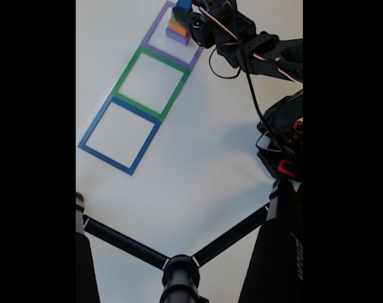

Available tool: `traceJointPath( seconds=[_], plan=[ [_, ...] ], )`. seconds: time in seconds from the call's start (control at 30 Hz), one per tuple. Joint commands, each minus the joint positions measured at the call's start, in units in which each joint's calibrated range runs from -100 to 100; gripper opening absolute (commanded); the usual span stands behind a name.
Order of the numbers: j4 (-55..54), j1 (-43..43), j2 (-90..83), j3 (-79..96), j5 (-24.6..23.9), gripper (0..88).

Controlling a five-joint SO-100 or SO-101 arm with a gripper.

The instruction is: Tower of hanoi

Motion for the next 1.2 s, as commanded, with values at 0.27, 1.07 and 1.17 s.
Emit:
traceJointPath(
  seconds=[0.27, 1.07, 1.17],
  plan=[
    [-1.1, -1.0, -0.5, -0.6, 0.0, 2.4],
    [101.2, -7.5, -27.0, -58.1, 0.0, 1.7],
    [110.5, -9.0, -27.0, -67.0, 0.0, 1.3]
  ],
)
